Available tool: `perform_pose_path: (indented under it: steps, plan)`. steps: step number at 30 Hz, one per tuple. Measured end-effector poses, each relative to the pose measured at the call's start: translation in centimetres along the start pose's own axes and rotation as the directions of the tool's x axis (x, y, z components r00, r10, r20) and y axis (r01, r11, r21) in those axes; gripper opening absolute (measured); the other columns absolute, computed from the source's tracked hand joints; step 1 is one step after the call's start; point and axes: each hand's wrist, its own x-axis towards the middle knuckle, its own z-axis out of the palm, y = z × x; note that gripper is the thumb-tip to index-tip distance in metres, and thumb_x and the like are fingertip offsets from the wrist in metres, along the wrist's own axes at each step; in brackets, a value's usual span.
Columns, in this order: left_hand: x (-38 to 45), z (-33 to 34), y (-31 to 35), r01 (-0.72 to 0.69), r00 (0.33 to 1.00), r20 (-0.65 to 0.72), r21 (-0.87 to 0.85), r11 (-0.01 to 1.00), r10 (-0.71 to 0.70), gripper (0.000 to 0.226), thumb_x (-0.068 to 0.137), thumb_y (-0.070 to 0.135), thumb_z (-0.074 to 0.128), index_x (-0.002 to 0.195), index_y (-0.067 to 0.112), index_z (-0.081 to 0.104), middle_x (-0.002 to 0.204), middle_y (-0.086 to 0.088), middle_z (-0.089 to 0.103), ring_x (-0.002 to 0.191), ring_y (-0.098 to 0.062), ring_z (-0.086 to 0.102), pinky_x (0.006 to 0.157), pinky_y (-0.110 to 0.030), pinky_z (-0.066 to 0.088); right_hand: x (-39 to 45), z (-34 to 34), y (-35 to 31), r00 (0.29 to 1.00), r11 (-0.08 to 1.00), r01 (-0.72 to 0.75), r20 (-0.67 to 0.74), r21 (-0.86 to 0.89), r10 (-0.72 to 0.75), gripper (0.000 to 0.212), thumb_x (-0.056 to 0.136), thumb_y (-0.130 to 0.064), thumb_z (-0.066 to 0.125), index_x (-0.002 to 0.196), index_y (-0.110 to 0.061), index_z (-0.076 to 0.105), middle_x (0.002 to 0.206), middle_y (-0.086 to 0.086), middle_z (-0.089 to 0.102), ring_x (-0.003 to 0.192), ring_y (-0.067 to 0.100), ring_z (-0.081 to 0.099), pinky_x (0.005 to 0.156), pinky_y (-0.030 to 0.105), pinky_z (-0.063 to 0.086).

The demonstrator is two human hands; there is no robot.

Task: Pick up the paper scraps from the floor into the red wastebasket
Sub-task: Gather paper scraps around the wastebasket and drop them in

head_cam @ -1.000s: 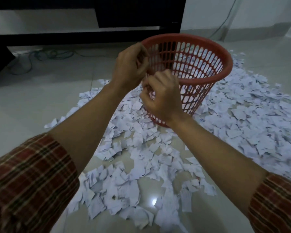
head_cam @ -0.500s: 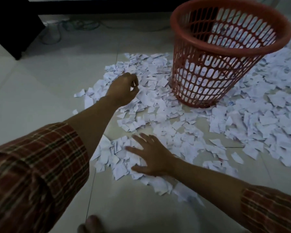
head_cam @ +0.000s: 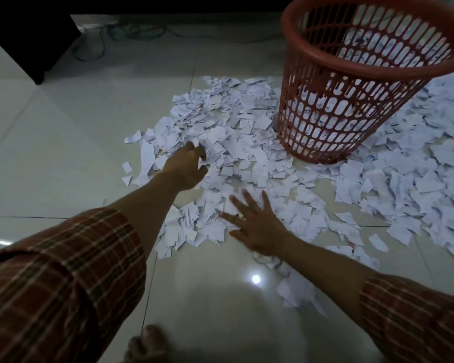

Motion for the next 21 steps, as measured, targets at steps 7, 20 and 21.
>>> perform_pose_path:
  steps: [7,20,21]
  plan:
    - [1.0,2.2,2.8,-0.032,0.994,0.105,0.042,0.999,0.027,0.05,0.09,0.036,0.06,0.133,0.018,0.043,0.138,-0.016,0.039,0.123,-0.037,0.043,0.096,-0.05,0.044,-1.0,-1.8,3.7,0.986,0.989,-0.151,-0.071,0.004,0.151,0.059,0.094,-0.064,0.025,0.148,-0.04,0.031,0.16,0.005,0.019,0.146,0.039,0.014,0.108,0.072,0.011]
    - [3.6,7.7,8.5,0.272,0.872,0.442,-0.077,0.959,-0.212,0.104,0.079,0.079,0.044,0.154,0.025,-0.004,0.16,-0.019,-0.004,0.146,-0.043,0.006,0.116,-0.058,0.013,-8.1,-2.1,6.5,0.772,0.759,-0.621,-0.014,0.196,0.636,0.086,0.08,-0.082,0.021,0.151,-0.042,-0.005,0.162,0.005,-0.011,0.148,0.037,-0.004,0.109,0.068,0.0]
    - [3.8,7.9,9.1,0.246,0.882,0.432,-0.084,0.966,-0.187,0.099,0.083,0.076,0.042,0.154,0.022,0.0,0.16,-0.02,0.001,0.146,-0.042,0.009,0.116,-0.056,0.015,-8.5,-1.9,6.4,0.73,0.708,-0.669,0.021,0.226,0.683,0.09,0.077,-0.086,0.022,0.15,-0.043,-0.008,0.161,0.005,-0.015,0.147,0.038,-0.007,0.109,0.069,0.0]
